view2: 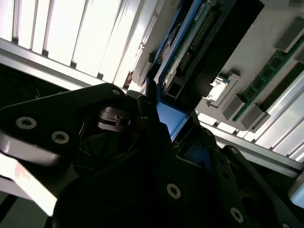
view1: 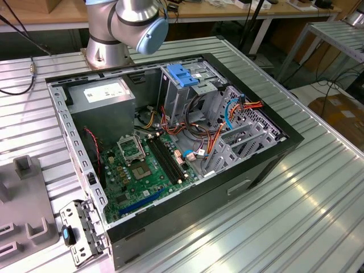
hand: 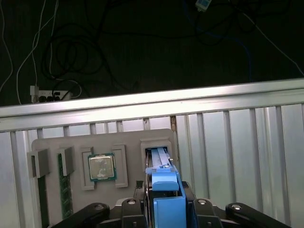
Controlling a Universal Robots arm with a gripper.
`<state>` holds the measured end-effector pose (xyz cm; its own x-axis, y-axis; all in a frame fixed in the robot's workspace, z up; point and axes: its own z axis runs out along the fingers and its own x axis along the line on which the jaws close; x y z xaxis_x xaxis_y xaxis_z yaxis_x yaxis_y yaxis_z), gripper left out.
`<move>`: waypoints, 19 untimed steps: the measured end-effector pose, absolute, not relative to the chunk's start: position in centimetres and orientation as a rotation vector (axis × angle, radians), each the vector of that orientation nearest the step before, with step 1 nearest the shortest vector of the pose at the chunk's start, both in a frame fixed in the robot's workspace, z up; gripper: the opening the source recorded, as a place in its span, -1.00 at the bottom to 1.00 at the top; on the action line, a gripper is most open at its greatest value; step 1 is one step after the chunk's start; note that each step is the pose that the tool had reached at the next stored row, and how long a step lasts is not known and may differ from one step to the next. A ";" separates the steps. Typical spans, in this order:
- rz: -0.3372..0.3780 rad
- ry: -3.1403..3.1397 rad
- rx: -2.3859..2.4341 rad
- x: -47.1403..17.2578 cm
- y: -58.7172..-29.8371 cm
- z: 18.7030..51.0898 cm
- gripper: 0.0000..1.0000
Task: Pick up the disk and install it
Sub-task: 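Pick up the disk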
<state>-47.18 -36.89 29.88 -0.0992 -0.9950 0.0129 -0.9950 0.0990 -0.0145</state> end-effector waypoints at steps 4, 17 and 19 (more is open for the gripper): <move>-0.031 2.329 -2.108 -47.2 -36.9 29.9 -0.18; -0.031 2.313 -2.125 -47.2 -36.9 29.8 -0.25; -0.031 2.282 -2.158 -47.2 -36.9 29.8 -0.25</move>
<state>-47.19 -36.93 29.80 -0.0558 -0.9984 0.0128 -0.9983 0.0556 -0.0146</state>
